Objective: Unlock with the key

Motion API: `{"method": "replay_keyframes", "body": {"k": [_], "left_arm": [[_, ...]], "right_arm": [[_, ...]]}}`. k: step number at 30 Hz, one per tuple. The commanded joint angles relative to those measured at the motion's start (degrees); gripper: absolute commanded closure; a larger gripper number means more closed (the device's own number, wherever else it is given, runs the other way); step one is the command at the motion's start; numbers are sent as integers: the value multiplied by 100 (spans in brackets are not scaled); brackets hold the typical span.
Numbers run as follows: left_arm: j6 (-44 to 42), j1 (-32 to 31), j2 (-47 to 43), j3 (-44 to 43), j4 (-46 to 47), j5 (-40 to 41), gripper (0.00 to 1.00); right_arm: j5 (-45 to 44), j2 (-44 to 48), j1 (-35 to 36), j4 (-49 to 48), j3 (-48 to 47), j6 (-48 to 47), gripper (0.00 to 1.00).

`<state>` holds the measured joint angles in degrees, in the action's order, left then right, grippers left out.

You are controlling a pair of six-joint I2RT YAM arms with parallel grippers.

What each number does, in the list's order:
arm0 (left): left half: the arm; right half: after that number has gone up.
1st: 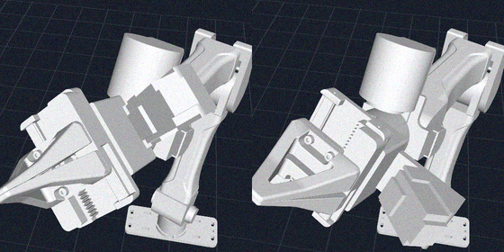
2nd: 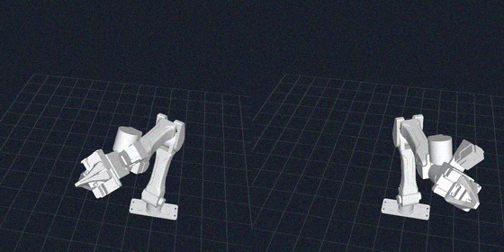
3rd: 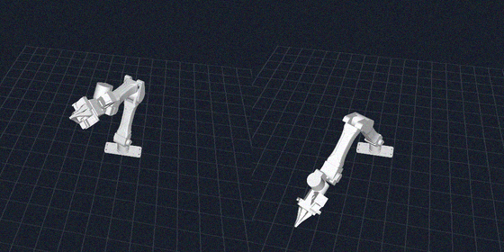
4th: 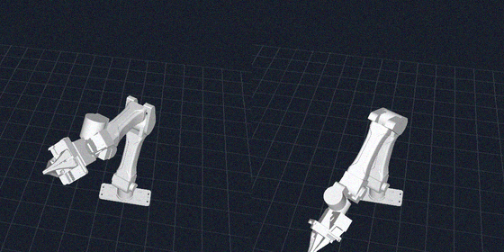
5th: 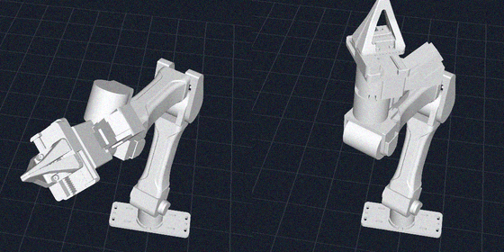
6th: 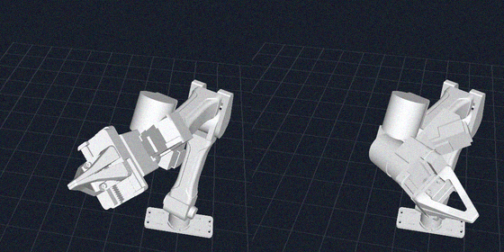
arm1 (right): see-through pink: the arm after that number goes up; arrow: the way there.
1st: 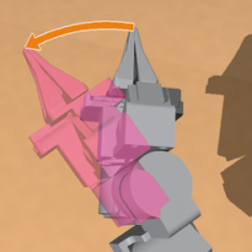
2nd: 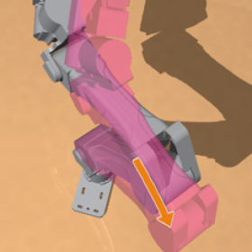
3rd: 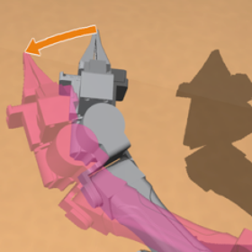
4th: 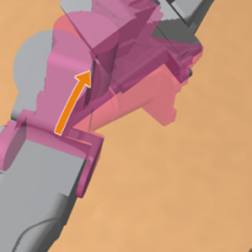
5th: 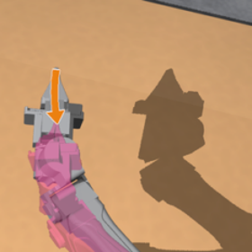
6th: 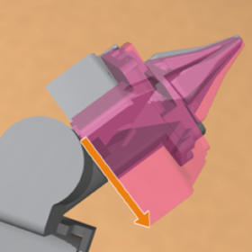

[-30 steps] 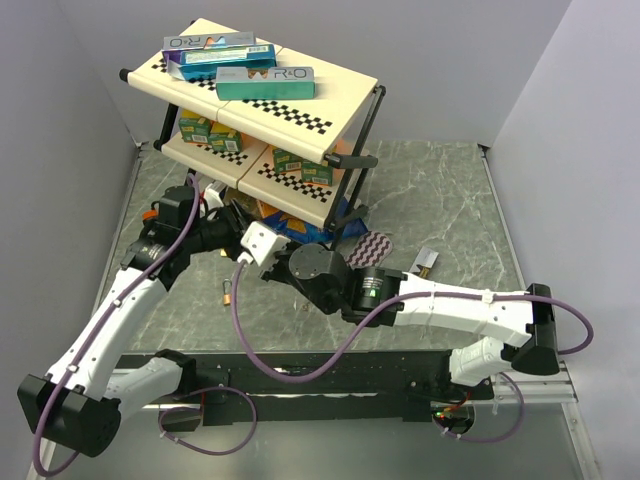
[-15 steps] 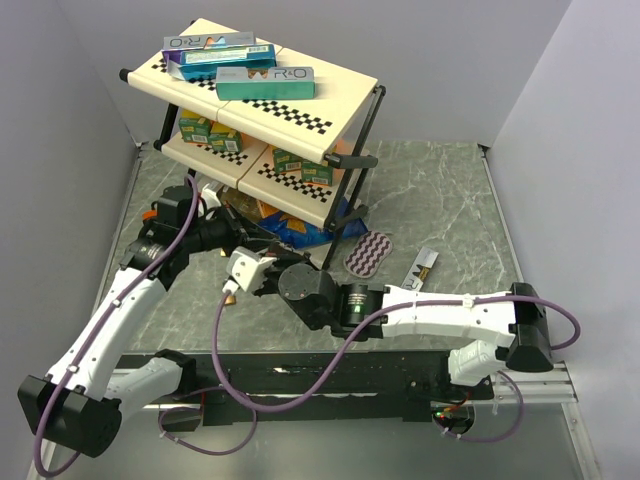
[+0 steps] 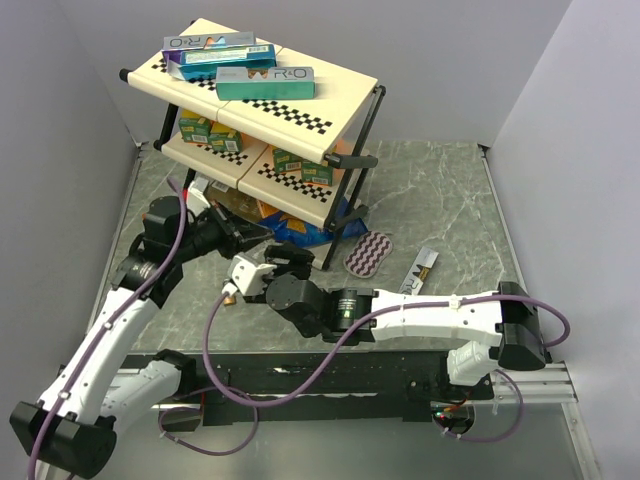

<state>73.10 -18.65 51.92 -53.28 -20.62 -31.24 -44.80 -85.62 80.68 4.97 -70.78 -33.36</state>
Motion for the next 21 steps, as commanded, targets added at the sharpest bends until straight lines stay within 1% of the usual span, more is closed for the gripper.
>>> {"method": "replay_keyframes", "body": {"k": [1,2,3,4,5,6,7,8,9,10,11,12,13,14,15,17,19,21], "left_arm": [[-611,37,-269,36,716,531,99],[-909,37,-314,54,891,558,99],[-1068,37,-401,54,928,636,99],[-1261,37,-446,45,963,672,99],[-1629,37,-490,45,946,698,99],[-1824,37,-560,37,981,646,99],[-2008,37,-595,28,1016,550,99],[-2332,37,-630,45,1112,471,99],[-2457,37,-735,80,1191,374,99],[-2563,37,-780,115,1288,95,99],[-2703,37,-832,168,1419,-30,99],[-2713,37,-946,282,1673,-170,99],[-2696,37,-1008,352,1893,-485,99],[-2652,37,-1052,510,2069,-688,99],[-2608,37,-1105,563,2515,-829,99],[-2573,37,-1123,599,2720,-1146,99],[-2529,37,-1053,590,2949,-1487,99],[-2485,37,-974,555,3072,-1665,99]], "right_arm": [[338,467,-96,934,-181,1322,18],[497,633,-140,1048,-181,1750,17],[655,739,-202,1232,-173,1955,15],[1022,836,-333,1286,-155,2322,14],[1234,1054,-421,1339,-146,2500,14],[1471,1161,-518,1470,-155,2702,14],[2170,1266,-649,1550,-207,3156,14],[2525,1502,-1016,1594,-216,3317,15],[2990,1635,-1194,1577,-199,3650,16],[3421,1767,-1413,1438,-121,4053,16],[4243,1977,-1763,1349,-76,4257,17],[4512,2075,-1941,1261,-32,4468,20],[4837,2233,-2073,1034,46,4810,21],[5397,2287,-2196,928,91,4970,23],[5611,2331,-2441,822,117,5145,24],[6304,2375,-2662,481,187,5620,27],[6675,2305,-2830,225,240,5989,29],[7000,2217,-2857,-31,197,6105,32]]}}
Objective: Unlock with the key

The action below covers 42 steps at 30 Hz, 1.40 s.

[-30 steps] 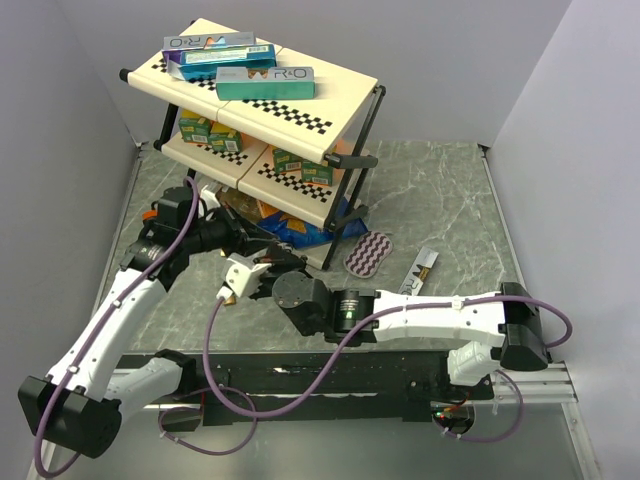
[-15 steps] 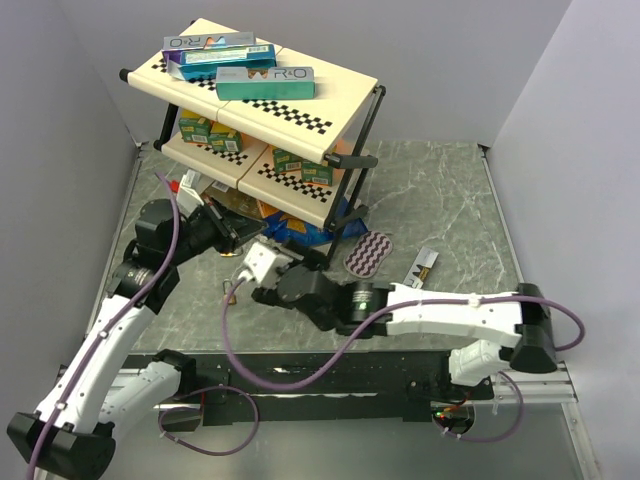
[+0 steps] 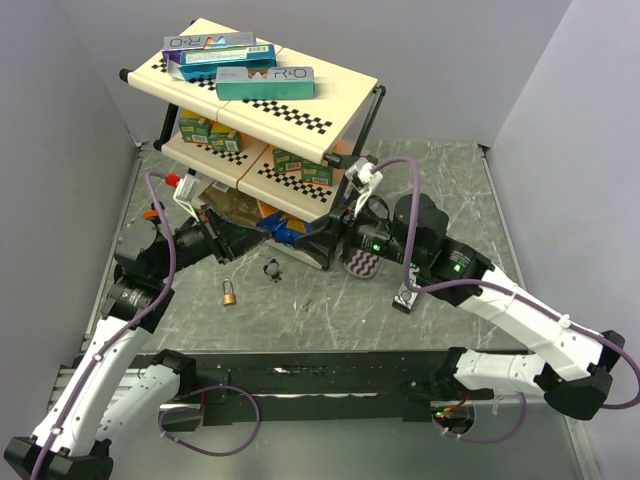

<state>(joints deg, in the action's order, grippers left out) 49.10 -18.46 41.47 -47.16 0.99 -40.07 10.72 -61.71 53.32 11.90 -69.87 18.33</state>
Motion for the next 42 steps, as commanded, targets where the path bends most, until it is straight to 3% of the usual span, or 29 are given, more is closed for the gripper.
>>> {"method": "replay_keyframes", "body": {"k": [1,13,30,33,37,42], "left_arm": [[-15,18,89,-57,1042,-852,99],[152,18,203,-74,1359,-1204,99],[73,18,282,-127,1351,-1231,99],[82,18,309,-127,1386,-1248,99],[82,18,335,-127,1395,-1257,99],[3,18,353,-153,1158,-1118,98]], "right_arm": [[1520,-314,-120,-733,18,971,34],[2206,-886,-129,-1164,-133,1252,54],[2364,-1238,-129,-1524,-308,1410,70],[2373,-1264,-129,-1585,-317,1437,76],[2338,-1273,-120,-1594,-335,1437,99],[2154,-1177,-120,-1682,-168,1490,100]]}}
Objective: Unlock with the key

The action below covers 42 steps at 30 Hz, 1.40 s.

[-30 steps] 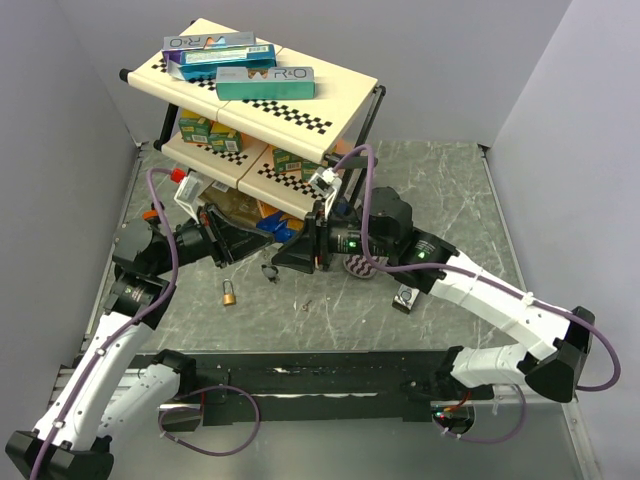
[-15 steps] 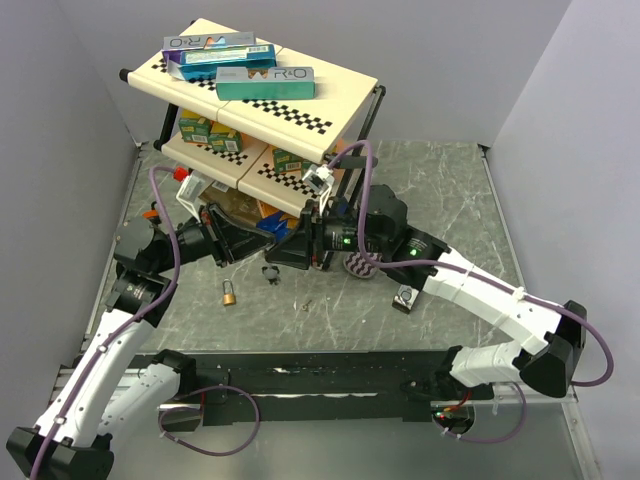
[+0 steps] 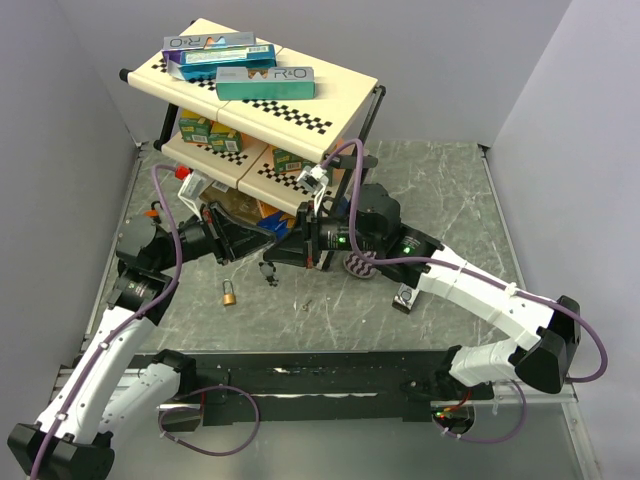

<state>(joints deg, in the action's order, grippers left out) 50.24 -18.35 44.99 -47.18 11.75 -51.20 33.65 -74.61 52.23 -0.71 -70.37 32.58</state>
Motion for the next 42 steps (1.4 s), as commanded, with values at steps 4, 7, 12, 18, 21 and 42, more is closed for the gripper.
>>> {"method": "replay_keyframes", "body": {"k": [4,7,12,18,21,42], "left_arm": [[-435,7,18,-422,-935,695,26],[-708,16,-174,-538,-1753,1704,13],[-489,112,-237,-599,-3509,4237,5],[-453,472,527,-661,-4988,5259,9],[-629,569,1107,-582,-5322,5331,14],[-1288,587,3752,191,-4884,4953,40]], "right_arm": [[-508,218,-63,-150,-12,108,100],[-885,315,-195,45,146,152,100],[-1369,579,-327,458,497,205,100],[-1537,684,-345,581,551,152,100],[-1510,658,-354,598,533,135,100],[-1238,623,-353,273,726,91,100]]}}
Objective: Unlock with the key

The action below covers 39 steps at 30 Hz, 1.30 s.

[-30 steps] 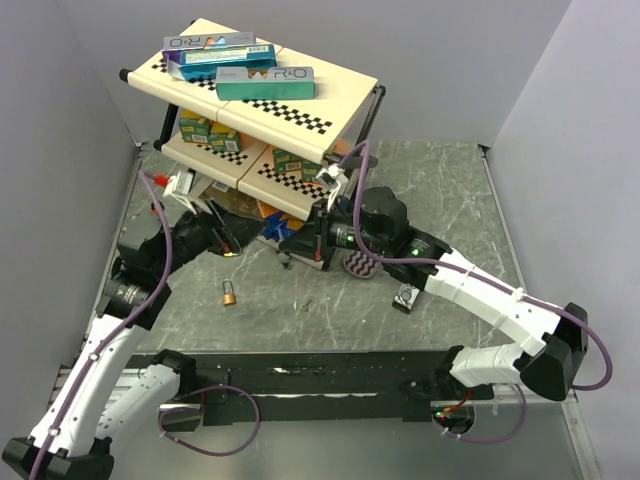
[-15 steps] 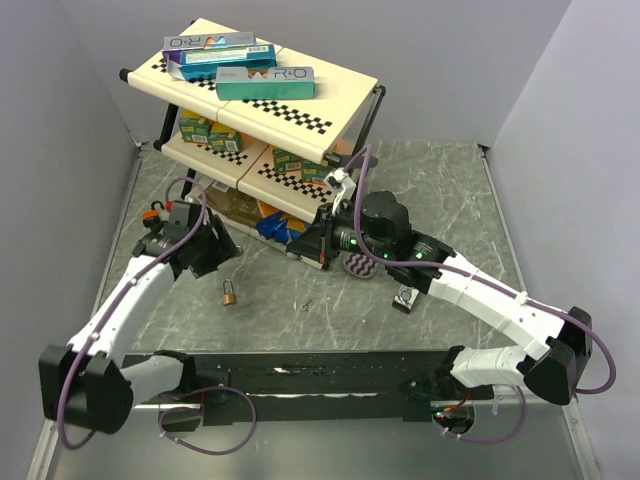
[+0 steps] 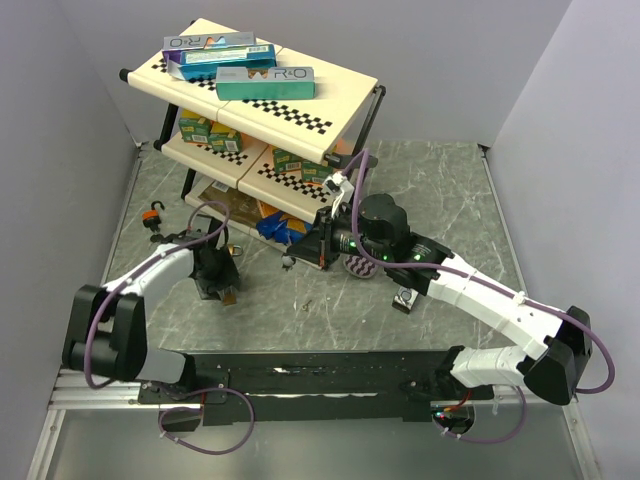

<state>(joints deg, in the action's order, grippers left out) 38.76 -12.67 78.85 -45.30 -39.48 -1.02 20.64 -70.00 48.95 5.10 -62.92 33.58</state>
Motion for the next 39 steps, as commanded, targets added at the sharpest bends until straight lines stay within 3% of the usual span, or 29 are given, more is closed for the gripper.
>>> {"method": "replay_keyframes", "body": {"k": [1,8,13,20,21,24,31,39], "left_arm": [[-141,19,438,-14,274,-31,41],[-97,19,623,100,362,49,43],[-88,18,702,162,389,49,57],[-114,19,737,223,397,-39,65],[-158,19,772,232,432,-135,79],[-194,19,755,153,381,-284,99],[201,10,-403,-611,-32,-548,99],[1220,19,-1547,-1297,-16,-1014,99]], "right_arm": [[71,153,-17,-308,-28,-18,100],[80,136,-17,-343,7,34,100],[124,127,-17,-361,25,87,100],[54,179,-17,-326,104,113,100],[54,171,-26,-317,113,105,100],[1,118,18,-186,95,-44,100],[45,-409,369,386,-238,-537,100],[563,-1332,563,790,-1143,-687,100]]}}
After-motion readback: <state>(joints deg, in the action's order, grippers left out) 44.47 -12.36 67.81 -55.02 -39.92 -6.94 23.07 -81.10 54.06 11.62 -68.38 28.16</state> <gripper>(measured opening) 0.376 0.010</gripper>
